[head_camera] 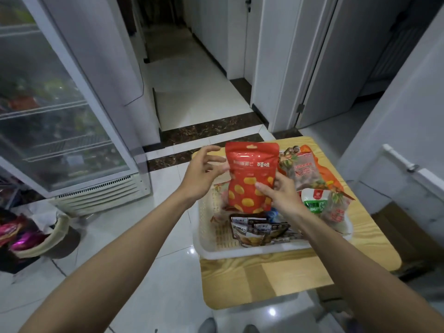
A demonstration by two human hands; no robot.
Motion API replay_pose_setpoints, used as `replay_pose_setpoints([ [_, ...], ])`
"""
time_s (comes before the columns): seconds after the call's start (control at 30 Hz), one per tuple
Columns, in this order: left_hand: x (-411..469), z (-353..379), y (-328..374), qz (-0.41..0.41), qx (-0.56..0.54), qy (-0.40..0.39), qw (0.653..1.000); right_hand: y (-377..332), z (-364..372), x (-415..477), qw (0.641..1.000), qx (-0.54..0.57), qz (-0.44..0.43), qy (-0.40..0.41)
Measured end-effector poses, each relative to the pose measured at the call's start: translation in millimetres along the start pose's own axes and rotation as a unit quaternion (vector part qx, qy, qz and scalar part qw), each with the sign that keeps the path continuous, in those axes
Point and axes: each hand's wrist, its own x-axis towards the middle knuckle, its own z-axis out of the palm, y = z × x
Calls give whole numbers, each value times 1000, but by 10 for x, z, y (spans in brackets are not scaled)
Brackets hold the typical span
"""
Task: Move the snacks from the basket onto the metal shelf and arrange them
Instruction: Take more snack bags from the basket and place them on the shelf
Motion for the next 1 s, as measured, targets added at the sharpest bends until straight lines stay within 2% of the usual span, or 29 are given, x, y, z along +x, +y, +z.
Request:
replay_pose_setpoints([
  [0.1, -46, 79, -352, -67, 37, -60, 995, -5, -165, 12, 997, 33, 6, 68],
  [0.23, -193, 239, -811, -58, 137, -195, 969, 22, -239, 14, 995, 40, 11, 96],
  [0.4, -190, 439, -1015, -72, 165, -226, 957, 71, -202, 22, 994, 39, 19, 103],
  [0.53, -202, 489, -1136, -60, 222, -295, 927, 86, -178, 25, 994, 46, 17, 103],
  [0.6, -237, 502, -1206, -37, 220, -265, 938, 91, -183, 33, 993, 49, 21, 101],
  [0.7, -282, 507, -1192, -42, 134, -207, 968, 79, -225, 57, 992, 52, 20, 109],
  [0.8, -257, 479, -983, -68, 42, -113, 990, 35, -294, 85, 990, 67, 8, 125],
  [0.87, -207, 435, -805, -62, -11, -56, 996, -31, -342, 104, 986, 89, -1, 143],
  [1.0, -159, 373, -481, -18, -37, -2, 999, -234, -450, 130, 978, 113, -16, 173],
])
